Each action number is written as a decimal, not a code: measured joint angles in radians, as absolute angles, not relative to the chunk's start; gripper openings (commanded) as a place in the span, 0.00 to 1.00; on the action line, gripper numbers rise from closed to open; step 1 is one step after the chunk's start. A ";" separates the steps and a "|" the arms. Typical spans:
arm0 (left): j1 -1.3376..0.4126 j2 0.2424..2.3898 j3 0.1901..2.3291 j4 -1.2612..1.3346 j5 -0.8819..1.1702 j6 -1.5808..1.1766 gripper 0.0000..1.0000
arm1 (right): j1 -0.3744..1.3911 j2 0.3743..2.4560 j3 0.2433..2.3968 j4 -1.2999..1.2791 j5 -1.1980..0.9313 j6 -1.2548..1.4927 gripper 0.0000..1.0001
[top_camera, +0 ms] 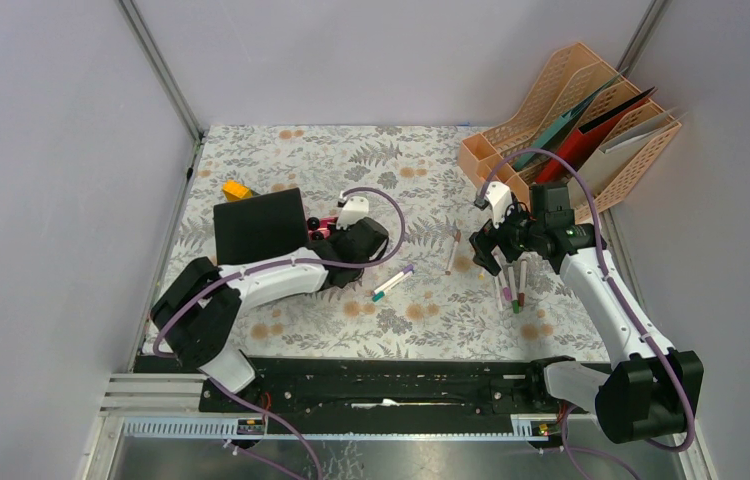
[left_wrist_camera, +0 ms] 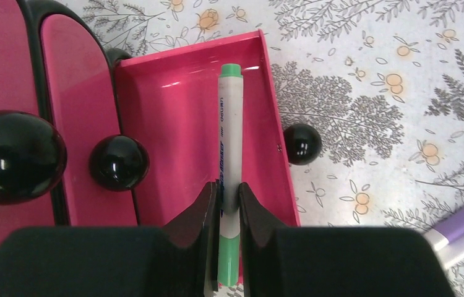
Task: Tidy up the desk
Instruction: Place the stationery in the drawer, then pick up the stationery from the center of the board.
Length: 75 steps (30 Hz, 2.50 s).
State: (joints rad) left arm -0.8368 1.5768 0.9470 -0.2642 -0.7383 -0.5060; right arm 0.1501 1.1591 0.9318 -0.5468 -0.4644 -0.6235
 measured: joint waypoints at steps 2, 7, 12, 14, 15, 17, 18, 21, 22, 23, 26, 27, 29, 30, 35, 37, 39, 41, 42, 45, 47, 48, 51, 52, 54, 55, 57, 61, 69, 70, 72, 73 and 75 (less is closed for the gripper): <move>-0.826 1.581 0.947 -0.263 -0.741 -0.506 0.13 | 0.150 1.159 0.931 -0.547 -0.464 -0.624 1.00; -0.804 1.597 0.947 -0.247 -0.743 -0.500 0.38 | 0.150 1.159 0.931 -0.547 -0.464 -0.624 1.00; -0.797 1.610 0.947 -0.231 -0.742 -0.495 0.48 | 0.150 1.160 0.931 -0.547 -0.465 -0.624 1.00; -0.797 1.610 0.947 -0.225 -0.739 -0.495 0.49 | 0.150 1.162 0.931 -0.547 -0.466 -0.624 1.00; -0.797 1.610 0.947 -0.222 -0.734 -0.495 0.50 | 0.150 1.163 0.931 -0.547 -0.467 -0.624 1.00; -0.797 1.603 0.946 -0.215 -0.718 -0.494 0.52 | 0.150 1.164 0.931 -0.547 -0.474 -0.624 1.00; -0.797 1.595 0.944 -0.210 -0.705 -0.492 0.55 | 0.150 1.165 0.931 -0.547 -0.476 -0.624 1.00; -0.797 1.537 0.919 -0.177 -0.639 -0.476 0.60 | 0.150 1.166 0.931 -0.547 -0.488 -0.624 1.00; -0.797 1.512 0.906 -0.160 -0.609 -0.469 0.61 | 0.150 1.167 0.930 -0.546 -0.491 -0.624 1.00; -0.797 1.486 0.893 -0.143 -0.575 -0.461 0.63 | 0.150 1.169 0.929 -0.546 -0.493 -0.624 1.00; -0.797 1.422 0.854 -0.093 -0.475 -0.440 0.69 | 0.150 1.180 0.926 -0.545 -0.509 -0.623 1.00; -0.797 1.407 0.843 -0.077 -0.445 -0.437 0.71 | 0.150 1.185 0.926 -0.545 -0.515 -0.623 1.00; -0.797 1.374 0.814 -0.041 -0.371 -0.430 0.74 | 0.150 1.203 0.926 -0.545 -0.525 -0.622 1.00; -0.797 1.359 0.799 -0.024 -0.334 -0.427 0.75 | 0.150 1.216 0.926 -0.545 -0.529 -0.620 1.00; -0.797 1.305 0.743 0.035 -0.194 -0.426 0.82 | 0.150 1.277 0.926 -0.542 -0.531 -0.590 0.99; -0.797 1.283 0.723 0.059 -0.151 -0.427 0.83 | 0.150 1.304 0.926 -0.538 -0.510 -0.570 0.99; -0.797 1.265 0.704 0.083 -0.110 -0.434 0.83 | 0.150 1.329 0.926 -0.535 -0.486 -0.553 0.98; -0.797 1.251 0.685 0.110 -0.074 -0.443 0.84 | 0.150 1.356 0.926 -0.532 -0.461 -0.533 0.96; -0.797 1.246 0.677 0.124 -0.059 -0.448 0.84 | 0.150 1.369 0.926 -0.529 -0.444 -0.520 0.96; -0.797 1.235 0.651 0.160 -0.019 -0.464 0.85 | 0.150 1.397 0.925 -0.507 -0.386 -0.476 0.95; -0.797 1.230 0.635 0.179 0.001 -0.474 0.85 | 0.150 1.411 0.924 -0.488 -0.350 -0.448 0.93; -0.797 1.227 0.627 0.186 0.009 -0.479 0.86 | 0.150 1.420 0.924 -0.478 -0.330 -0.435 0.92; -0.797 1.217 0.607 0.203 0.028 -0.491 0.88 | 0.150 1.462 0.924 -0.447 -0.274 -0.392 0.88; -0.797 1.213 0.601 0.210 0.033 -0.496 0.88 | 0.150 1.476 0.924 -0.442 -0.264 -0.381 0.86; -0.797 1.208 0.593 0.218 0.040 -0.502 0.90 | 0.150 1.514 0.925 -0.430 -0.244 -0.357 0.85; -0.797 1.206 0.591 0.220 0.045 -0.504 0.90 | 0.150 1.531 0.925 -0.428 -0.237 -0.347 0.85; -0.797 1.198 0.586 0.227 0.050 -0.507 0.91 | 0.150 1.565 0.925 -0.424 -0.221 -0.329 0.83; -0.797 1.177 0.577 0.235 0.052 -0.507 0.92 | 0.150 1.606 0.925 -0.405 -0.195 -0.301 0.83; -0.797 1.158 0.561 0.244 0.054 -0.509 0.92 | 0.150 1.629 0.929 -0.364 -0.173 -0.270 0.82; -0.797 1.158 0.561 0.245 0.054 -0.509 0.93 | 0.150 1.635 0.930 -0.359 -0.173 -0.267 0.82; -0.797 1.158 0.561 0.246 0.054 -0.509 0.93 | 0.150 1.648 0.933 -0.353 -0.173 -0.263 0.81; -0.797 1.158 0.561 0.247 0.054 -0.509 0.93 | 0.150 1.654 0.934 -0.352 -0.173 -0.261 0.80; -0.797 1.158 0.560 0.249 0.055 -0.510 0.93 | 0.150 1.662 0.934 -0.353 -0.173 -0.257 0.78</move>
